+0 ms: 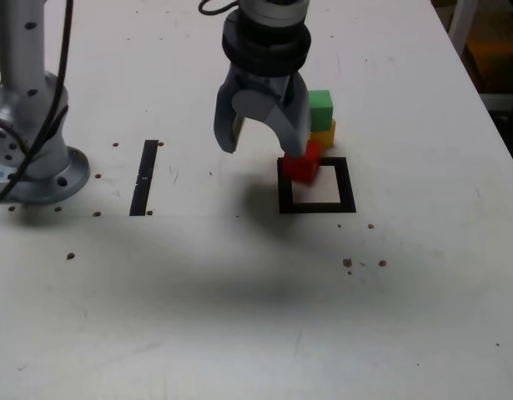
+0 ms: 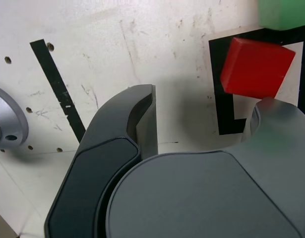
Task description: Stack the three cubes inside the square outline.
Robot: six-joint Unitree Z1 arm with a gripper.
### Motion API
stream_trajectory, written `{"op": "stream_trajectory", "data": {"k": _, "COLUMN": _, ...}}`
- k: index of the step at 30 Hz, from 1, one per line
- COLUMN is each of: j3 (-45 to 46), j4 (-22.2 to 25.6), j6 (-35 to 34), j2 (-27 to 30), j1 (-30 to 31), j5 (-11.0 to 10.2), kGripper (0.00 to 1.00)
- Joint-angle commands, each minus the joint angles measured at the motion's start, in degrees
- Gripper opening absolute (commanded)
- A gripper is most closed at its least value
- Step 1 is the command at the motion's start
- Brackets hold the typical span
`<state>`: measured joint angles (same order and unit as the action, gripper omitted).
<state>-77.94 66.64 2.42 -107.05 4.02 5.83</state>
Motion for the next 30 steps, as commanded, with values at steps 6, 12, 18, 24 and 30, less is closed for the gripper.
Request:
{"op": "stream_trajectory", "data": {"k": 6, "j3": -0.39, "j4": -0.48, "j6": 4.08, "j2": -1.56, "j1": -1.8, "j5": 0.02, "kGripper": 0.73}}
{"op": "stream_trajectory", "data": {"k": 12, "j3": -1.95, "j4": -0.81, "j6": 8.67, "j2": -2.95, "j1": -3.08, "j5": 0.05, "kGripper": 0.73}}
{"op": "stream_trajectory", "data": {"k": 18, "j3": -3.77, "j4": -1.1, "j6": 10.74, "j2": -3.49, "j1": -3.14, "j5": 0.42, "kGripper": 0.73}}
{"op": "stream_trajectory", "data": {"k": 24, "j3": -3.92, "j4": -1.18, "j6": 11.66, "j2": -4.62, "j1": -3.14, "j5": 1.11, "kGripper": 0.73}}
{"op": "stream_trajectory", "data": {"k": 30, "j3": -3.96, "j4": -1.58, "j6": 12.36, "j2": -6.13, "j1": -3.14, "j5": 2.0, "kGripper": 0.73}}
